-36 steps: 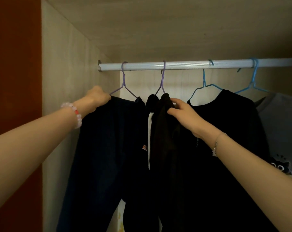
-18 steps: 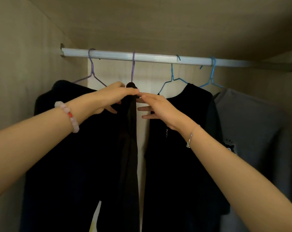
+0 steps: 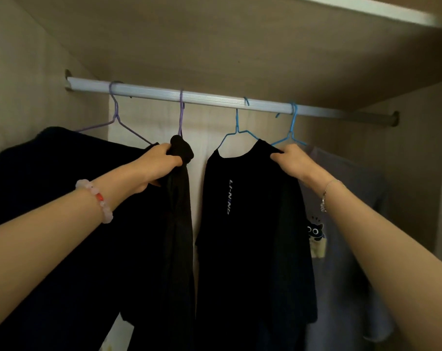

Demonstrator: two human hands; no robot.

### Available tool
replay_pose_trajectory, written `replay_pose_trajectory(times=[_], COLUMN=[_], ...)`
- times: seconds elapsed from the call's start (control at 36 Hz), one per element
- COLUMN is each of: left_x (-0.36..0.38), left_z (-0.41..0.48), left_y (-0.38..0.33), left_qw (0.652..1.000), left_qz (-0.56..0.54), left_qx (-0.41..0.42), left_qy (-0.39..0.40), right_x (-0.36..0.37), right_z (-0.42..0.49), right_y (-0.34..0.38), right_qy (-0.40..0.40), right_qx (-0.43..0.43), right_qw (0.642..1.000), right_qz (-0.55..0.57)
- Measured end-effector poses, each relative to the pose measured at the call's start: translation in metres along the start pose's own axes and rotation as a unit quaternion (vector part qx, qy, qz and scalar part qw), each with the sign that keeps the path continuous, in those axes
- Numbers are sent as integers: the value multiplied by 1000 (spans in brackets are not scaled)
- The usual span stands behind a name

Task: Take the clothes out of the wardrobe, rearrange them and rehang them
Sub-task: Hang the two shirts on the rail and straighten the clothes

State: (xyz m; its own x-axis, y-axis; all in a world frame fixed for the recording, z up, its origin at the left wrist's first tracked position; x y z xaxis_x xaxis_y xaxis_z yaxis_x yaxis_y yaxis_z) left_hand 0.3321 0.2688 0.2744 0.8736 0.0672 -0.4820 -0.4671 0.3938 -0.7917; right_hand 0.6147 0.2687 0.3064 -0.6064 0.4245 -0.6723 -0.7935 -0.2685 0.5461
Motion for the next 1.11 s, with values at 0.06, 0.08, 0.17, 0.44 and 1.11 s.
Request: replay_pose_trajectory(times=[0.06,0.08,0.17,0.44,1.11], left_x=[-1,-2,-8,-31,66], left_z=[-3,-4,-8,-22,-34], left_y=[0,-1,-3,1,-28], left_qw=[1000,1000,999,993,951], left_qz=[-2,-3,-9,69,197], left_qx=[5,12,33,82,236], left_qy=[-1,-4,-20,-56,19], right_x=[6,9,11,-9,-57], right_z=[4,5,13,43,-95], right_y=[7,11,23,41,-40], right_qy=[14,18,7,-83,-70], right_qx=[-10,-11,-13,14,-109], right_qw=[1000,999,999,996,976], right_qz=[17,27,40,-38,176])
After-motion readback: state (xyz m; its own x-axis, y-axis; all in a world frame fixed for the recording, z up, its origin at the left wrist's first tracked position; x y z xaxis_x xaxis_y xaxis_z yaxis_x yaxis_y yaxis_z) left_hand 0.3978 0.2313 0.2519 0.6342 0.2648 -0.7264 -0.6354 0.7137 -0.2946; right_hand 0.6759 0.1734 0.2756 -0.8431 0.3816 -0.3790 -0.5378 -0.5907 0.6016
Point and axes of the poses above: each hand's wrist, its own z-axis towards the middle knuckle, its own x-axis out of the palm, y = z × x, the point moved 10 cm from there along z, towards the middle knuckle, and after that the axes turned 7 degrees about y, right-handed, at the moved point
